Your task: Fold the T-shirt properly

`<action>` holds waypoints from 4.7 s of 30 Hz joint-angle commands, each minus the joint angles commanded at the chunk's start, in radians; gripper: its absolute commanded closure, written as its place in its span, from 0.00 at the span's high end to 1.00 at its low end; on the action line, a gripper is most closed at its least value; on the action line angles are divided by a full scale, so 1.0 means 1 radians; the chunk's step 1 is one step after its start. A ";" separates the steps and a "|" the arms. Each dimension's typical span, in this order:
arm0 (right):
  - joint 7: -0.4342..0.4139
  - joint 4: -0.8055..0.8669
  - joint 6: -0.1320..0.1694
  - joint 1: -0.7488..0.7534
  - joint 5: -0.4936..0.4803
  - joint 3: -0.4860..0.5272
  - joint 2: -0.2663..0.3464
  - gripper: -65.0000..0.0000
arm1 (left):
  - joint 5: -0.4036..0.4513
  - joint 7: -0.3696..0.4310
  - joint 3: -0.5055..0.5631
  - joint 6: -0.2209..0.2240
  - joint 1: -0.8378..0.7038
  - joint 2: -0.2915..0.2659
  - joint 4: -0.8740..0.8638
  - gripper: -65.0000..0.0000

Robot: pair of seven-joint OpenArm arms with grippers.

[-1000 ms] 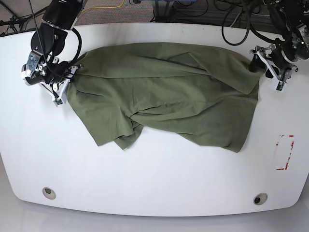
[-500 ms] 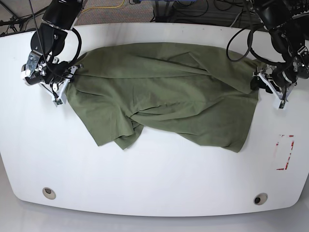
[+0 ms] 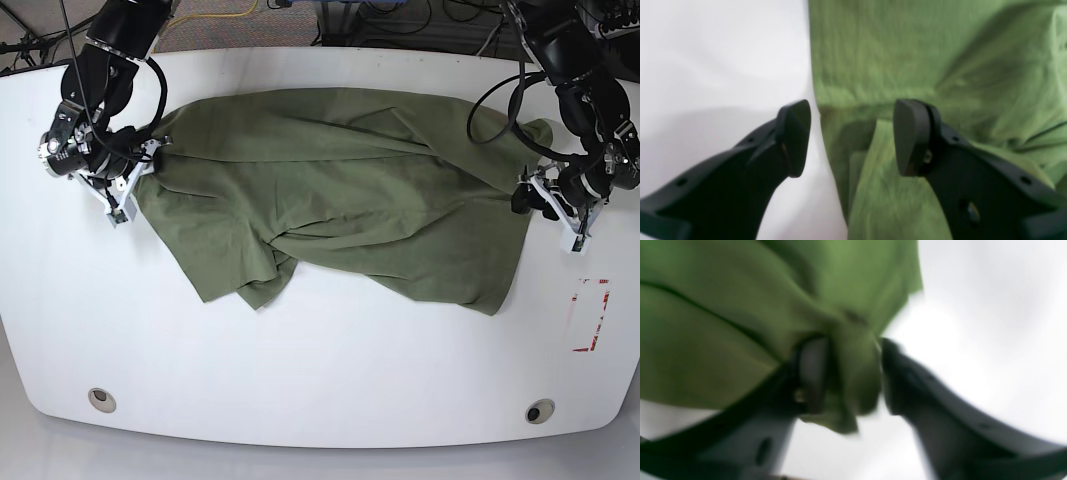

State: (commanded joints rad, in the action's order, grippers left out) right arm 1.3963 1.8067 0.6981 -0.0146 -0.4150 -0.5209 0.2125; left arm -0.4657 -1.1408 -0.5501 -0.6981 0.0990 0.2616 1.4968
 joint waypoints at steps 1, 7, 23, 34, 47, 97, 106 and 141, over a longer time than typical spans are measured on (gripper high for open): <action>0.000 0.000 0.000 -0.003 -0.011 0.000 0.000 0.76 | 0.000 0.000 0.000 0.000 0.000 0.002 0.000 0.57; 0.000 -0.069 0.000 -0.091 -0.017 0.000 -0.020 0.83 | 0.000 0.003 -0.005 0.000 0.000 0.006 -0.002 0.56; -0.196 -0.520 0.000 -0.324 0.028 0.009 0.040 0.83 | 0.000 0.003 -0.006 0.000 -0.006 0.008 -0.002 0.56; -0.288 -0.694 0.000 -0.334 0.028 0.012 0.055 0.75 | -0.002 0.003 -0.006 0.000 -0.008 0.008 -0.002 0.56; -0.298 -0.695 0.000 -0.296 0.028 0.012 0.028 0.53 | -0.002 0.005 -0.006 0.000 -0.002 0.008 -0.002 0.56; -0.248 -0.594 0.000 -0.276 0.020 0.011 0.021 0.00 | -0.005 0.035 0.107 0.000 0.075 -0.046 -0.227 0.47; -0.234 -0.582 0.000 -0.281 0.018 0.011 0.025 0.00 | 0.000 0.038 0.104 0.000 0.091 -0.040 -0.207 0.00; 0.000 -0.245 0.000 -0.655 0.017 0.209 0.160 0.00 | -0.006 -0.071 0.109 0.000 0.327 -0.002 0.347 0.00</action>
State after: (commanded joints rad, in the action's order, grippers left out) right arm 1.3963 1.5612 0.6981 -0.6697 -0.3982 -0.3122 0.3721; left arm -0.4718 -1.2114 -0.4411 -0.6981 0.4258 0.2601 1.8435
